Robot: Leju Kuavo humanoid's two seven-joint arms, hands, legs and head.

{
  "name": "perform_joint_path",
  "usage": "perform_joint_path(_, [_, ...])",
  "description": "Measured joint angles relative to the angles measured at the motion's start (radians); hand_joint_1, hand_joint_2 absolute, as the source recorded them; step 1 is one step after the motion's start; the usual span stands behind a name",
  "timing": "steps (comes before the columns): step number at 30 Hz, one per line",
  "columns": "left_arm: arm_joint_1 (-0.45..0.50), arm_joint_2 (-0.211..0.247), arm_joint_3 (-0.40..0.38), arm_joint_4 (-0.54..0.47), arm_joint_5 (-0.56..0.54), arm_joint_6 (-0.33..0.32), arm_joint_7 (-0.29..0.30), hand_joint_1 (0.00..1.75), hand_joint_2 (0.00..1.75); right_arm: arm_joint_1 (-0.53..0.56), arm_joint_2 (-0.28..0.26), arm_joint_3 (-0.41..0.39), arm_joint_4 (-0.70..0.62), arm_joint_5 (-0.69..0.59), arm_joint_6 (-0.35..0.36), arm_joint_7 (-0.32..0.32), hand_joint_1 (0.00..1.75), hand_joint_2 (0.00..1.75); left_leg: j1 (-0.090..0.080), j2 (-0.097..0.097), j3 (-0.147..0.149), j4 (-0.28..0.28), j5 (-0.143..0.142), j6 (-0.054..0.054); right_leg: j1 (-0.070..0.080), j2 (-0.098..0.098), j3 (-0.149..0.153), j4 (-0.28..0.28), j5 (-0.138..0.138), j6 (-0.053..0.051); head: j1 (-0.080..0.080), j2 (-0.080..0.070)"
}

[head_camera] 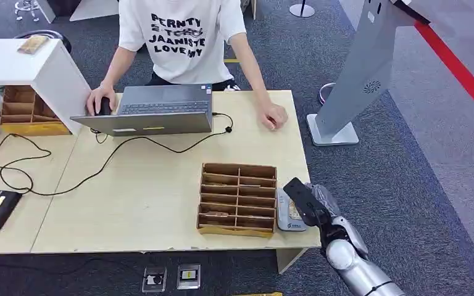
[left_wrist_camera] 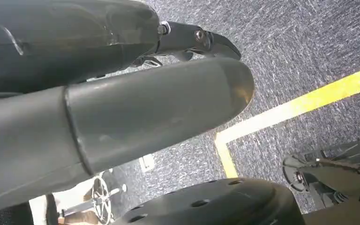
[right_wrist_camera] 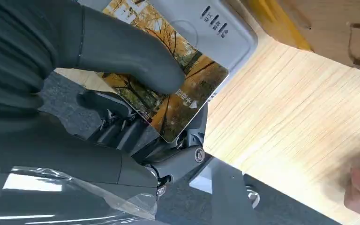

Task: Pass the card to the sensor for recognition and then transmit it.

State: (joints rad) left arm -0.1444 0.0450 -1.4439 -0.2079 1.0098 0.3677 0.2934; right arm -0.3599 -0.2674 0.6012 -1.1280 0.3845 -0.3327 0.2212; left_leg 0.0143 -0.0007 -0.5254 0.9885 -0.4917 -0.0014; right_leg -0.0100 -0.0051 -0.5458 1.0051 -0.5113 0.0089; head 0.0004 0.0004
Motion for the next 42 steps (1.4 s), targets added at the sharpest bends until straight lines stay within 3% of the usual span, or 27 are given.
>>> perform_joint_path(14, [0.0,0.0,0.0,0.0,-0.015,0.0,0.0,0.0,0.0,0.017,0.014,0.012,0.029,-0.041,-0.087,-0.044,1.75,1.75,0.0,0.0,0.0,0.0,0.0,0.0,0.0,0.0,0.0,0.0,0.0,0.0,0.0,0.0])
perform_joint_path(42, [0.0,0.0,0.018,-0.002,-0.03,-0.01,-0.004,0.0,0.0,0.013,0.061,0.033,0.094,-0.006,-0.136,-0.05,1.75,1.75,0.0,0.0,0.006,0.0,0.0,0.0,0.0,0.001,0.005,0.0,0.001,0.001,0.0,0.0])
